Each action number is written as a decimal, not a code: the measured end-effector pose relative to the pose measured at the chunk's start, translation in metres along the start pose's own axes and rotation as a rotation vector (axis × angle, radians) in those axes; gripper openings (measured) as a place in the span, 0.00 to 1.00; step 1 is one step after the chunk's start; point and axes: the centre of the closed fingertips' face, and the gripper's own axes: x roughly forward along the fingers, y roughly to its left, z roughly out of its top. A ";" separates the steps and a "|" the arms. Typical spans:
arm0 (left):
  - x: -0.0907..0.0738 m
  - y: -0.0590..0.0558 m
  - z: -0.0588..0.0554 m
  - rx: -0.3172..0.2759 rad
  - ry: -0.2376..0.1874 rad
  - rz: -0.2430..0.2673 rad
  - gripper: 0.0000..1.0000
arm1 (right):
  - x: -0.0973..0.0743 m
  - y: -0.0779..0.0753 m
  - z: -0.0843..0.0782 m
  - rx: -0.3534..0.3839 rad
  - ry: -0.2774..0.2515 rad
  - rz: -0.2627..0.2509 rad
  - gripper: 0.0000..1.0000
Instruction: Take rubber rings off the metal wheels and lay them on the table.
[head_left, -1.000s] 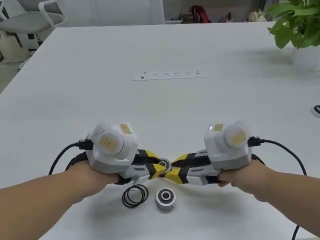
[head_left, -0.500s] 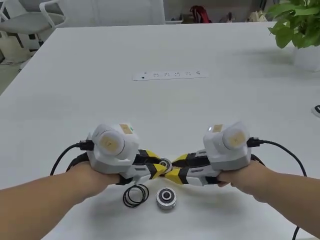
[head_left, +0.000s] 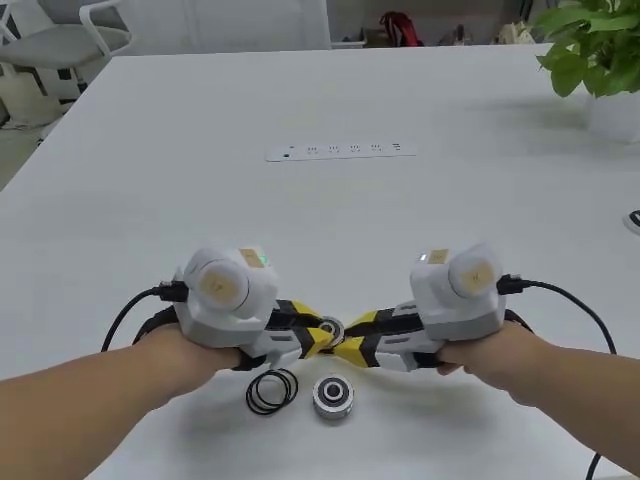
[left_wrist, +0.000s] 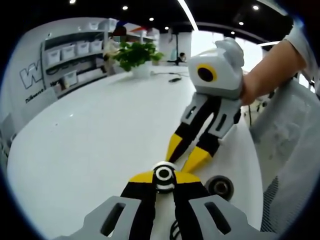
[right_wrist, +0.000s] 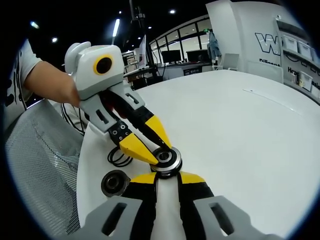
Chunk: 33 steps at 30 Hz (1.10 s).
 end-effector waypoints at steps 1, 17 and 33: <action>0.000 0.000 0.000 -0.002 0.000 0.000 0.13 | 0.000 0.000 0.001 0.005 -0.005 0.004 0.12; 0.000 0.000 0.000 -0.006 -0.002 0.005 0.13 | -0.002 -0.001 -0.002 0.038 -0.004 0.006 0.02; 0.000 -0.001 -0.001 0.007 0.004 0.024 0.12 | -0.005 -0.003 -0.001 0.174 -0.035 -0.002 0.00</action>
